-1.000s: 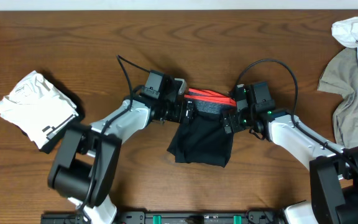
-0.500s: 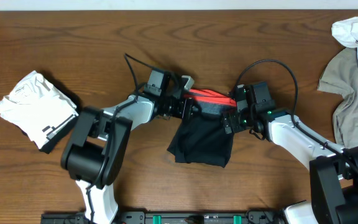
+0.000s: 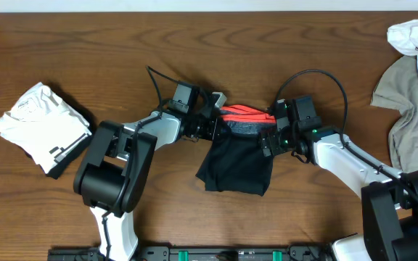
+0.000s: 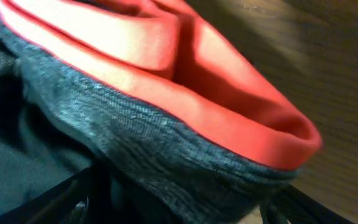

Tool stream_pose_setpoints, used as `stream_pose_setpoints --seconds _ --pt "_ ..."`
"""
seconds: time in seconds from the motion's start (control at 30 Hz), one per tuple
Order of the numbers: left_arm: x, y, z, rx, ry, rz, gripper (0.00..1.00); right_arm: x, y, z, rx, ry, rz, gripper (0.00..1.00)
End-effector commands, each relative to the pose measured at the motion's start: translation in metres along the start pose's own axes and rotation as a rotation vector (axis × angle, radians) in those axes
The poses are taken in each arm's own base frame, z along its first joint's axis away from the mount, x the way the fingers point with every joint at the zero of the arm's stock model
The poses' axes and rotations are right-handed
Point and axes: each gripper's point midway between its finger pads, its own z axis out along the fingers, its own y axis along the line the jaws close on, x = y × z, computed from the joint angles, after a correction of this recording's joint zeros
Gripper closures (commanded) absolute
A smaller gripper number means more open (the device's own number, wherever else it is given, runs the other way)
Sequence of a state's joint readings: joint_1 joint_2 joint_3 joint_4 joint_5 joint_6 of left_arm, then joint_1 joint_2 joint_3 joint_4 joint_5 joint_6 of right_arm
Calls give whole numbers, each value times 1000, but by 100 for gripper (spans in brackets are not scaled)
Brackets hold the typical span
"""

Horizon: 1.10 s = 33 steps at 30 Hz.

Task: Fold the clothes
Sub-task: 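Lift the leggings bundle with both grippers and hold it up, then release with the right gripper and carry the bundle left with the left gripper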

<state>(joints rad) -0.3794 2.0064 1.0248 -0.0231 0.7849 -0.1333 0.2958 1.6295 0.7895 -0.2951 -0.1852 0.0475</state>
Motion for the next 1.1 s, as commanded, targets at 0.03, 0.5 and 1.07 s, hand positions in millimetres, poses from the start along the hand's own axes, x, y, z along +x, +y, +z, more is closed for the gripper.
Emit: stream_pose_setpoints --seconds 0.03,0.5,1.07 --pt "8 18 -25 -128 -7 -51 94 -3 -12 -8 36 -9 11 20" --pt "-1 47 -225 -631 -209 -226 94 -30 -51 -135 131 -236 149 20" --pt "-35 43 -377 -893 -399 -274 94 -19 -52 -150 142 -238 169 20"
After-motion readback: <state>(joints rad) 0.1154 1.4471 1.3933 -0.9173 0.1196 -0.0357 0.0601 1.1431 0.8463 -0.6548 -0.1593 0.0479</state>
